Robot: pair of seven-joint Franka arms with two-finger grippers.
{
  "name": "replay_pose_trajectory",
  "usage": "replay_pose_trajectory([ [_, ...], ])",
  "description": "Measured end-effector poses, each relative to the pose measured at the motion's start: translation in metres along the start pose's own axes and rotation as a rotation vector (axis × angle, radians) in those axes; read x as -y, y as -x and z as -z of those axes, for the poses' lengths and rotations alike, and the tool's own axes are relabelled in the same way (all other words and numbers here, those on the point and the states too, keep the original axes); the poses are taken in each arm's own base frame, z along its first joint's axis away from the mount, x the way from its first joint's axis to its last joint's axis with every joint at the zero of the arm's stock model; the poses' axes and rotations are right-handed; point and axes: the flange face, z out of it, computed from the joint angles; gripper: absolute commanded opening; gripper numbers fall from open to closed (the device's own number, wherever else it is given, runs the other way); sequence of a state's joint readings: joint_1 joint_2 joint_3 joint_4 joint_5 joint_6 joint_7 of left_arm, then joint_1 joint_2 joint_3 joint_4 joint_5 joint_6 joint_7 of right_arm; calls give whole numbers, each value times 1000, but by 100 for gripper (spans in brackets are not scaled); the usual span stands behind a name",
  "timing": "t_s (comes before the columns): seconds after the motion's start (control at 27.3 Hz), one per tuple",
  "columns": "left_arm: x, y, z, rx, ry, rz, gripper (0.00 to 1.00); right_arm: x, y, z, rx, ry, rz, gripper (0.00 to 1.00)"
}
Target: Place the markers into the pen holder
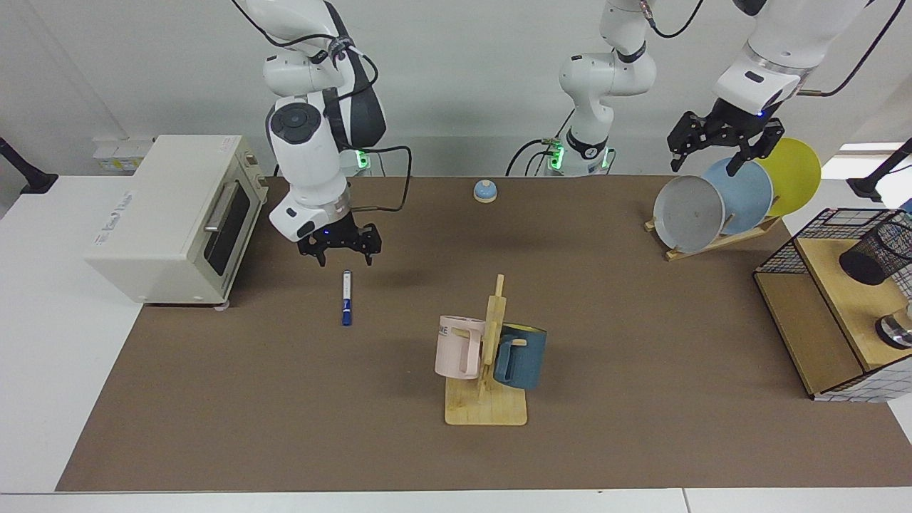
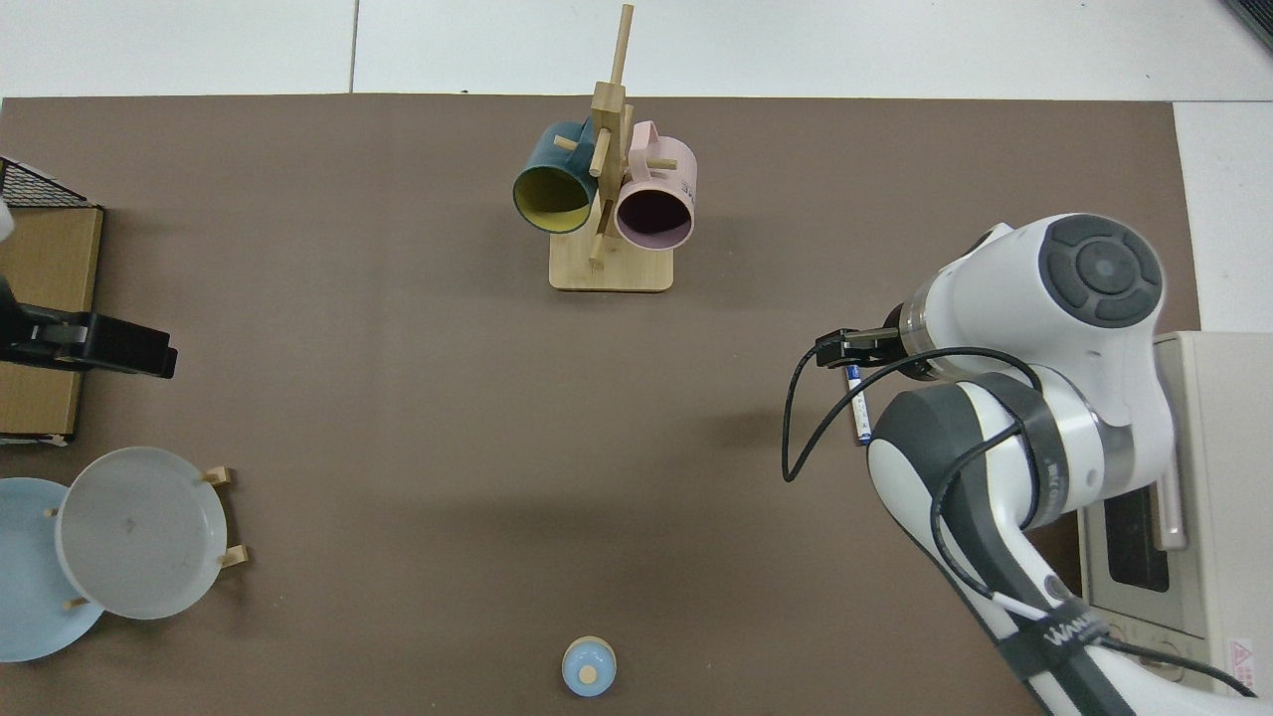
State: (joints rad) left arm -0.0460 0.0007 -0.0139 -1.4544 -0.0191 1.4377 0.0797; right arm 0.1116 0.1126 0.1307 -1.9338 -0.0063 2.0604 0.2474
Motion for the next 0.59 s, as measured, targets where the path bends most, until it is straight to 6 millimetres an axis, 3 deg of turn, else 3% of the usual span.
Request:
replay_pose_trajectory([
  [0.22, -1, 4, -2, 7, 1, 0, 100, 0, -1, -43, -3, -7, 0, 100],
  [0.59, -2, 6, -5, 14, 2, -2, 100, -4, -4, -89, -30, -9, 5, 100],
])
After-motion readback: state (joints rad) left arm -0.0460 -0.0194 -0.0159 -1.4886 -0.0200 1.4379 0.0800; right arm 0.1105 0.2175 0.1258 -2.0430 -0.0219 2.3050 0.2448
